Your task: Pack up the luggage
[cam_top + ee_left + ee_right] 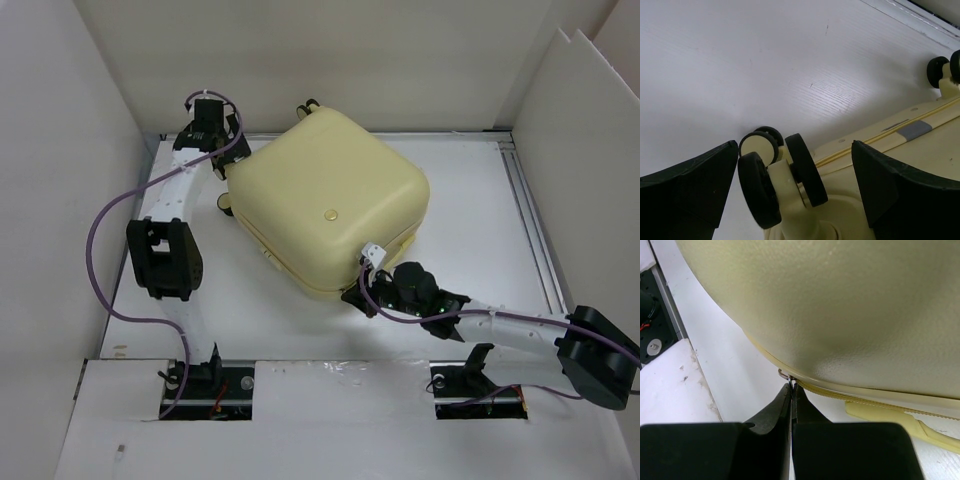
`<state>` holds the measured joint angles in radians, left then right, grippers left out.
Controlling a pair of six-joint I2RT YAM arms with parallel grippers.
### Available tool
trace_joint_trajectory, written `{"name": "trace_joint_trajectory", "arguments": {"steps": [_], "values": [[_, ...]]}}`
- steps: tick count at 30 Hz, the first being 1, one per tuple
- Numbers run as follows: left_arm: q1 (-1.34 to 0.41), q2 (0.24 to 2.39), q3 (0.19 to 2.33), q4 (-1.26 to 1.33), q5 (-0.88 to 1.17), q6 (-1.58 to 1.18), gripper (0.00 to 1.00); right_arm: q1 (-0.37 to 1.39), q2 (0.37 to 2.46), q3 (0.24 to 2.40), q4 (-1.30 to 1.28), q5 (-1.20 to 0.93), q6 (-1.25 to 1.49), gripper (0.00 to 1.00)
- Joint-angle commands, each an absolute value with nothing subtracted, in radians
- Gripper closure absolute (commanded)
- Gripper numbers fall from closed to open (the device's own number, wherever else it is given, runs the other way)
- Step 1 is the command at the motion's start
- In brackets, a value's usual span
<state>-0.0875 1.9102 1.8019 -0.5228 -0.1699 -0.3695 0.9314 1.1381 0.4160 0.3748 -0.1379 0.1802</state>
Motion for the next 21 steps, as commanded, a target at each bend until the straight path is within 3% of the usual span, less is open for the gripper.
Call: {"name": "trace_joint_trajectory", "arguments": {"steps": [1, 2, 6, 7, 8, 16, 21], "values": [[-0.092, 1.936, 1.796, -0.558, -0.106, -0.380, 0.08, 0.913, 1.117, 0.410, 0.440, 0.020, 0.175, 1.00], [-0.092, 1.936, 1.787, -0.548, -0.080, -0.380, 0.14, 0.913, 1.106, 0.410, 0.440, 0.020, 0.175, 1.00], [-0.092, 1.957, 1.796, -0.548, -0.057, -0.368, 0.68, 0.913, 1.088, 0.410, 0.420, 0.029, 0.175, 1.00], [-0.092, 1.957, 1.796, -0.557, -0.043, -0.368, 0.91, 0.913, 1.088, 0.410, 0.420, 0.040, 0.175, 1.00], [-0.092, 1.957, 1.796, -0.557, -0.043, -0.368, 1.00, 0.913, 1.078, 0.410, 0.420, 0.040, 0.175, 1.00], [-0.092, 1.957, 1.796, -0.548, -0.060, -0.262, 1.00, 0.913, 1.048, 0.445, 0.287, 0.145, 0.193, 1.00], [-0.092, 1.977, 1.796, -0.548, -0.020, -0.161, 1.00, 0.934, 0.928, 0.503, -0.021, 0.322, 0.235, 1.00]]}}
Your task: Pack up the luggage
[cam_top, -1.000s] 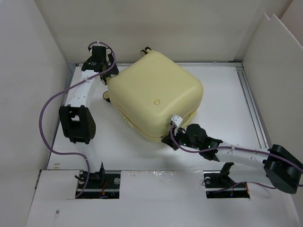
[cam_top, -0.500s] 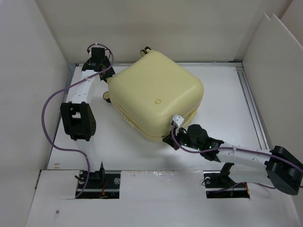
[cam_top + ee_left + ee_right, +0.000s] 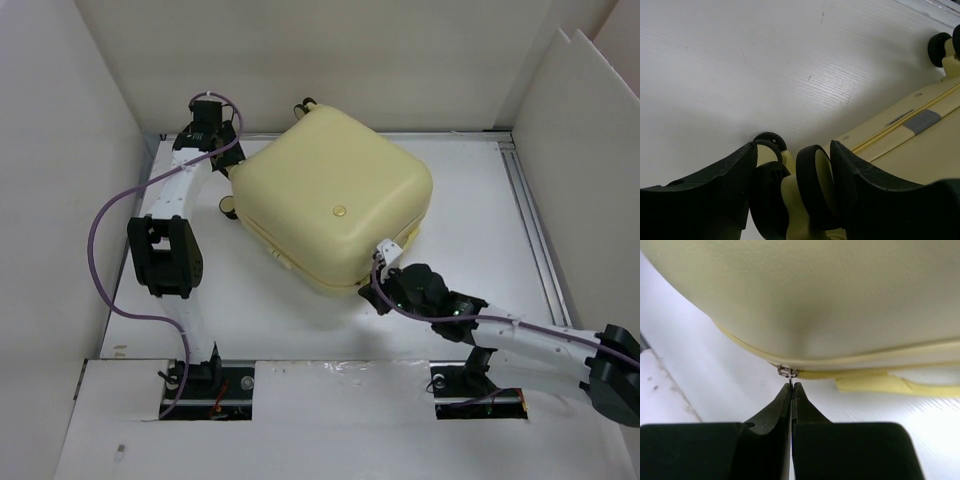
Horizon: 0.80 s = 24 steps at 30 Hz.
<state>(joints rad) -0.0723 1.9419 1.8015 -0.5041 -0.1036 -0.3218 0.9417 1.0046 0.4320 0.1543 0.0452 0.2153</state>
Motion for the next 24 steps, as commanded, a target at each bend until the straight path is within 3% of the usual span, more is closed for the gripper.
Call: {"name": "trace_joint_trajectory", "arguments": {"steps": [1, 8, 16, 24], "values": [[-0.092, 1.977, 1.796, -0.535, -0.020, -0.152, 1.00, 0.934, 0.889, 0.523, -0.067, 0.348, 0.244, 1.00], [-0.092, 1.977, 1.787, -0.523, -0.011, -0.110, 1.00, 0.914, 0.860, 0.620, -0.327, 0.541, 0.212, 1.00], [-0.101, 1.977, 1.822, -0.512, -0.021, -0.080, 1.00, 0.724, 0.906, 0.676, -0.290, 0.540, 0.121, 1.00], [-0.101, 1.959, 1.812, -0.491, -0.031, -0.057, 1.00, 0.383, 1.057, 0.732, -0.082, 0.422, -0.070, 1.00]]}}
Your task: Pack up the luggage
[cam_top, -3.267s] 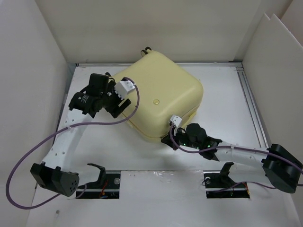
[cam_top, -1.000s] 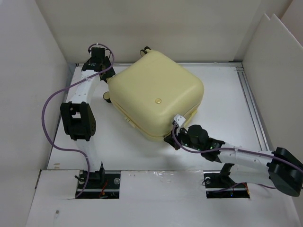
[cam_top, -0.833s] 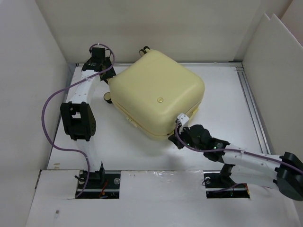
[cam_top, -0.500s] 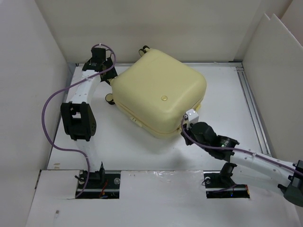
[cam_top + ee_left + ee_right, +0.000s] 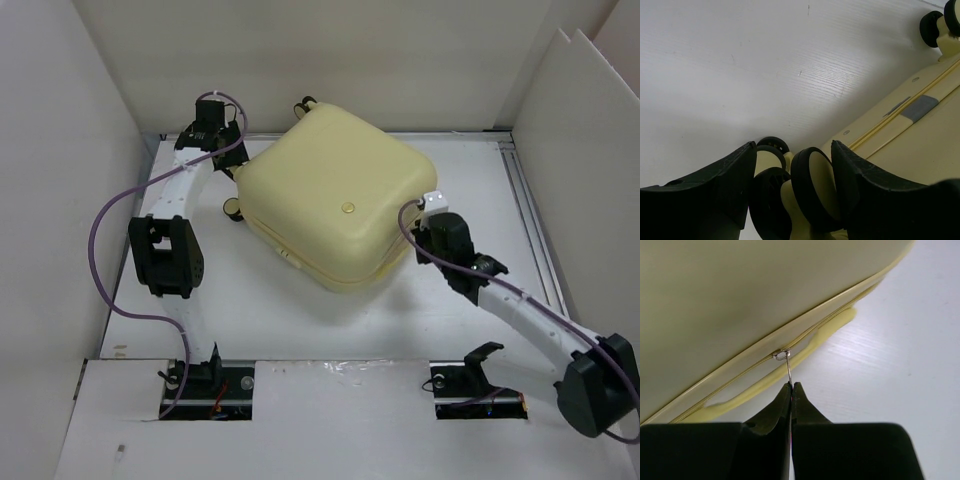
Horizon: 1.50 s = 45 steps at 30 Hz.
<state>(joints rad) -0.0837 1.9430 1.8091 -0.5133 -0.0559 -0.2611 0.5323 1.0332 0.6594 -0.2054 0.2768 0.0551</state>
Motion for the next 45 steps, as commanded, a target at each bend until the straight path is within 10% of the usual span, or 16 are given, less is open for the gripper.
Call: {"name": "trace_joint_trajectory", "arguments": {"steps": [1, 21, 27, 35, 45], "values": [[-0.101, 1.959, 1.812, -0.491, -0.031, -0.057, 1.00, 0.344, 1.098, 0.753, -0.062, 0.402, -0.110, 1.00], [-0.101, 1.959, 1.836, -0.480, -0.078, 0.000, 1.00, -0.045, 1.572, 1.106, 0.319, -0.429, -0.342, 1.00], [-0.069, 1.766, 1.795, -0.489, 0.032, 0.154, 0.66, -0.026, 1.594, 1.072, 0.319, -0.474, -0.362, 1.00], [-0.169, 1.386, 1.350, -0.771, 0.328, 0.664, 0.93, -0.003, 1.637, 1.092, 0.319, -0.494, -0.362, 1.00], [-0.186, 1.475, 1.182, -0.444, 0.152, 0.362, 0.92, 0.080, 1.588, 1.014, 0.383, -0.503, -0.299, 1.00]]}}
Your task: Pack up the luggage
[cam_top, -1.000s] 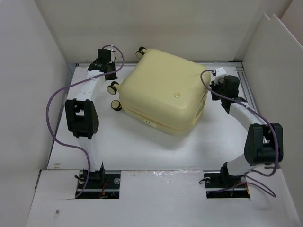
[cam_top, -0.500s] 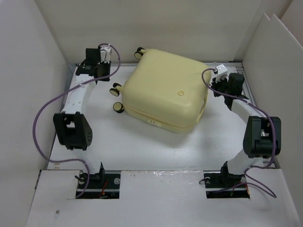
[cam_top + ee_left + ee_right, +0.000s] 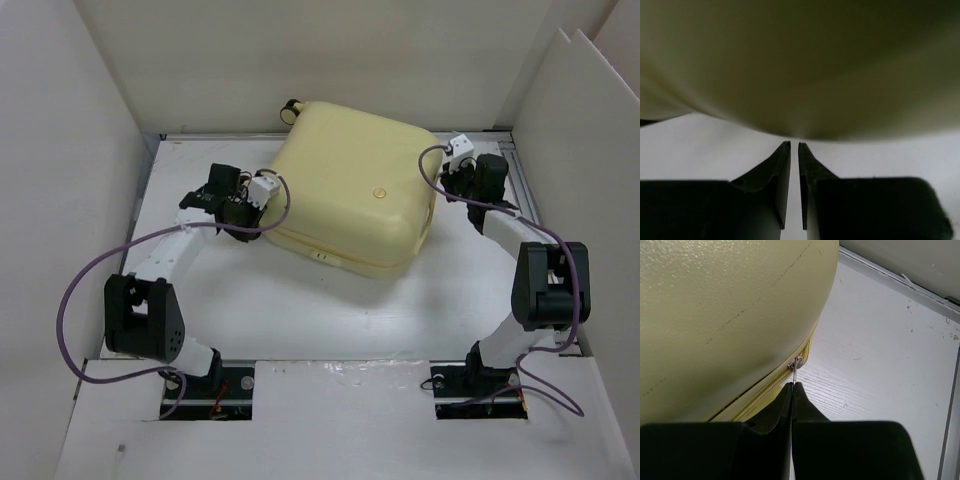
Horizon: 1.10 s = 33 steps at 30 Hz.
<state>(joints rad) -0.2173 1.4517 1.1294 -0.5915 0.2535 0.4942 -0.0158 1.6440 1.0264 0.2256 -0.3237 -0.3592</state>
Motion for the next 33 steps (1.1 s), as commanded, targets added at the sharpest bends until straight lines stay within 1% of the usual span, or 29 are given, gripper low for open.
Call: {"name": "trace_joint_trajectory", "arguments": {"steps": [1, 3, 4, 5, 8, 10, 11, 14, 15, 17, 18, 19, 20, 21, 22, 24, 25, 26, 27, 28, 31, 32, 33], "values": [[-0.158, 1.539, 1.209, -0.405, 0.138, 0.324, 0.90, 0.089, 1.588, 1.005, 0.383, -0.503, -0.299, 1.00], [-0.138, 1.610, 1.274, -0.405, 0.127, 0.234, 0.89, 0.098, 1.554, 0.979, 0.383, -0.491, -0.299, 1.00], [-0.129, 1.671, 1.340, -0.405, 0.127, 0.210, 0.88, 0.098, 1.554, 0.970, 0.383, -0.491, -0.299, 1.00], [-0.129, 1.696, 1.367, -0.405, 0.103, 0.190, 0.86, 0.098, 1.537, 0.950, 0.383, -0.474, -0.287, 1.00], [-0.129, 1.726, 1.424, -0.384, 0.058, 0.152, 0.86, 0.085, 1.513, 0.919, 0.383, -0.456, -0.278, 1.00], [-0.129, 1.701, 1.433, -0.362, 0.034, 0.152, 0.85, 0.063, 1.513, 0.919, 0.362, -0.436, -0.232, 1.00], [-0.129, 1.668, 1.424, -0.350, 0.020, 0.152, 0.85, 0.036, 1.513, 0.919, 0.312, -0.422, -0.215, 0.92], [-0.156, 1.619, 1.414, -0.341, -0.055, 0.164, 0.78, 0.014, 1.497, 0.914, 0.268, -0.400, -0.126, 0.78], [-0.185, 1.576, 1.414, -0.341, -0.081, 0.164, 0.77, 0.005, 1.487, 0.899, 0.268, -0.391, -0.112, 0.78], [-0.231, 1.511, 1.414, -0.302, -0.141, 0.189, 0.74, 0.005, 1.454, 0.859, 0.268, -0.379, -0.100, 0.84], [-0.264, 1.435, 1.402, -0.279, -0.150, 0.205, 0.71, 0.015, 1.454, 0.859, 0.281, -0.364, -0.100, 0.88], [-0.358, 1.421, 1.414, -0.294, -0.159, 0.225, 0.70, 0.015, 1.444, 0.848, 0.281, -0.364, -0.113, 0.90], [-0.417, 1.431, 1.458, -0.345, -0.160, 0.259, 0.68, 0.015, 1.443, 0.848, 0.291, -0.348, -0.114, 0.90], [-0.481, 1.454, 1.550, -0.401, -0.160, 0.273, 0.67, 0.015, 1.443, 0.848, 0.291, -0.348, -0.124, 0.88], [-0.615, 1.492, 1.577, -0.466, -0.149, 0.284, 0.63, -0.006, 1.456, 0.862, 0.291, -0.348, -0.124, 0.84], [-0.774, 1.534, 1.621, -0.509, -0.159, 0.331, 0.60, -0.043, 1.465, 0.871, 0.291, -0.388, -0.109, 0.77], [-0.854, 1.590, 1.665, -0.528, -0.173, 0.348, 0.58, -0.078, 1.465, 0.871, 0.291, -0.399, -0.100, 0.71], [-0.990, 1.626, 1.693, -0.561, -0.187, 0.357, 0.53, -0.095, 1.465, 0.871, 0.291, -0.409, -0.100, 0.70], [-1.038, 1.670, 1.727, -0.583, -0.177, 0.357, 0.51, -0.109, 1.465, 0.871, 0.291, -0.420, -0.100, 0.70], [-1.093, 1.772, 1.815, -0.615, -0.154, 0.344, 0.50, -0.129, 1.474, 0.880, 0.291, -0.429, -0.100, 0.66], [-1.117, 1.902, 1.903, -0.566, -0.172, 0.313, 0.47, -0.144, 1.474, 0.900, 0.281, -0.457, -0.100, 0.56], [-1.117, 1.978, 1.949, -0.536, -0.187, 0.304, 0.47, -0.155, 1.474, 0.900, 0.269, -0.457, -0.100, 0.50], [-1.117, 2.021, 1.994, -0.520, -0.187, 0.290, 0.47, -0.155, 1.453, 0.900, 0.268, -0.448, -0.091, 0.49]]}}
